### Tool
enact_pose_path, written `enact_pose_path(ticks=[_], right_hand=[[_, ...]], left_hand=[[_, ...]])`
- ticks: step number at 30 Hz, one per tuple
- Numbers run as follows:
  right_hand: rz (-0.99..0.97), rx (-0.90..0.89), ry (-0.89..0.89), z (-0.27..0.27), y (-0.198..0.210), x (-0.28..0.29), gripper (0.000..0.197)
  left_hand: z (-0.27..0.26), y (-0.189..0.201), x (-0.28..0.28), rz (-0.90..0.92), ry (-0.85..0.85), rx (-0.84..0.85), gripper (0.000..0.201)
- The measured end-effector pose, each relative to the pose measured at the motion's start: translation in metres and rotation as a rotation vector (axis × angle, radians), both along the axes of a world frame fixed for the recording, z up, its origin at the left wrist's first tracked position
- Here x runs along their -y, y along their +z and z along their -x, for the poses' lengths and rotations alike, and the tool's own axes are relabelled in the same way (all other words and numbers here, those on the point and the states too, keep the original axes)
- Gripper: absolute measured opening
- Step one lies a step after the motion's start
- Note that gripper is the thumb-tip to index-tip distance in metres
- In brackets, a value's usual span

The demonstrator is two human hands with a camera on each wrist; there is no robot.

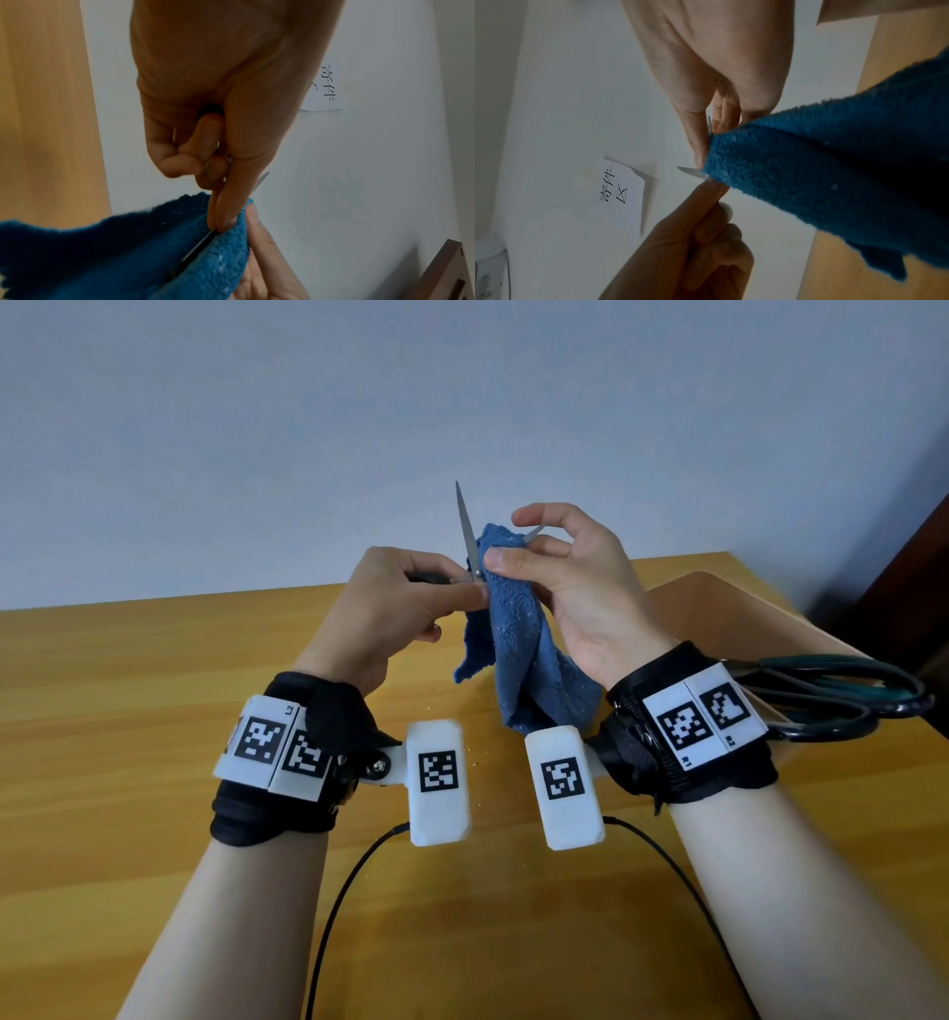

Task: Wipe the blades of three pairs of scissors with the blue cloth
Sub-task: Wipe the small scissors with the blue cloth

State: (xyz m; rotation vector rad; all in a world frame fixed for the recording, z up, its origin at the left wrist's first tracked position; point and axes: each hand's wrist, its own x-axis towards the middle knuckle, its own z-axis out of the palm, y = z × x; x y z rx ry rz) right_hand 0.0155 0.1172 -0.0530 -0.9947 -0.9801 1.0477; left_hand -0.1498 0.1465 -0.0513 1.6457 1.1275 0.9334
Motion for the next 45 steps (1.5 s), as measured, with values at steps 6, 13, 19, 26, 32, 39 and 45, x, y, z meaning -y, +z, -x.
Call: enact_pose_path(ticks=[6, 13, 19, 26, 32, 39, 45], right_hand=[[0.032, -0.044, 0.021, -0.001, -0.003, 0.0, 0.04], [0.01, 0.053, 0.013, 0.0, -0.001, 0.001, 0.046], [-0.001, 0.136, -0.054, 0.0, 0.0, 0.002, 0.039], [0.021, 0.207, 0.019, -0.004, 0.003, 0.004, 0.036], [-0.005, 0.214, -0.01, -0.002, 0.006, 0.007, 0.04], [-0.038, 0.113, -0.103, 0.0, 0.007, 0.005, 0.041], [-0.068, 0.018, -0.282, -0.007, 0.008, 0.002, 0.036]], left_hand=[[0.001, -0.002, 0.0, 0.005, -0.008, -0.027, 0.012], [0.004, 0.001, -0.001, 0.025, -0.007, -0.028, 0.009], [0.0, -0.001, 0.0, 0.016, -0.017, -0.01, 0.011], [-0.001, -0.003, 0.0, 0.014, -0.008, 0.011, 0.013], [-0.002, -0.001, 0.001, -0.005, -0.022, 0.018, 0.009], [0.002, 0.003, 0.001, -0.011, -0.054, 0.049, 0.011], [0.008, 0.005, 0.001, 0.003, -0.058, 0.012, 0.012]])
